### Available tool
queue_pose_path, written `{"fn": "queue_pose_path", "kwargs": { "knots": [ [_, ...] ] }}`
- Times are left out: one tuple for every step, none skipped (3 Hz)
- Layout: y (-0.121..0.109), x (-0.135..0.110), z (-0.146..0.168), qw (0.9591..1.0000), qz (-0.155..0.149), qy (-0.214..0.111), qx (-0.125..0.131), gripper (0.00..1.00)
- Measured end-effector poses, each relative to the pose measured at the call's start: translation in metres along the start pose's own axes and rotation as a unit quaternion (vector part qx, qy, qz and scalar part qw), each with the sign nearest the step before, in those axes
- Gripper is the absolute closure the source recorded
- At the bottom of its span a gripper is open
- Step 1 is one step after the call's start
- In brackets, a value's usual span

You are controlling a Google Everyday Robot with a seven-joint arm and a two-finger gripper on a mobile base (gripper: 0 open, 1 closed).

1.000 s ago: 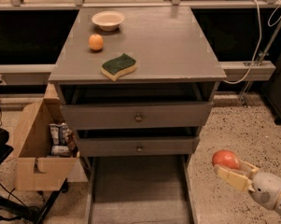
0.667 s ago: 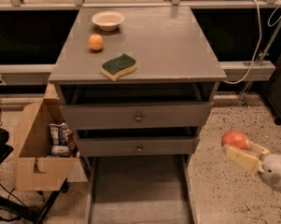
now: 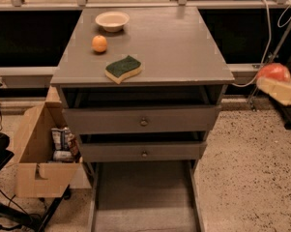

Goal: Pick apple from bottom drawer and place on counter

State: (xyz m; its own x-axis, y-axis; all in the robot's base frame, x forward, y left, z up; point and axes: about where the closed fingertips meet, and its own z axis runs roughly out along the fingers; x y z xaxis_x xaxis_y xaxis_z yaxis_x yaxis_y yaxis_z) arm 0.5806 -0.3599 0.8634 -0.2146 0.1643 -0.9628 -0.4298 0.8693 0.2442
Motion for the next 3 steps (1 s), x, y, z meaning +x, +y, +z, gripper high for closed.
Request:
{"fn": "queue_pose_path", "kwargs": {
  "knots": [
    [-0.006,-0.077,0.048,0.9993,-0.034,-0.009,0.012,1.0],
    [0.012,-0.112,0.129,0.9982,-0.059,0.0,-0.008,1.0],
    [0.043,-0.111,0.211,0.9966,-0.066,0.018,-0.047,1.0]
  ]
}}
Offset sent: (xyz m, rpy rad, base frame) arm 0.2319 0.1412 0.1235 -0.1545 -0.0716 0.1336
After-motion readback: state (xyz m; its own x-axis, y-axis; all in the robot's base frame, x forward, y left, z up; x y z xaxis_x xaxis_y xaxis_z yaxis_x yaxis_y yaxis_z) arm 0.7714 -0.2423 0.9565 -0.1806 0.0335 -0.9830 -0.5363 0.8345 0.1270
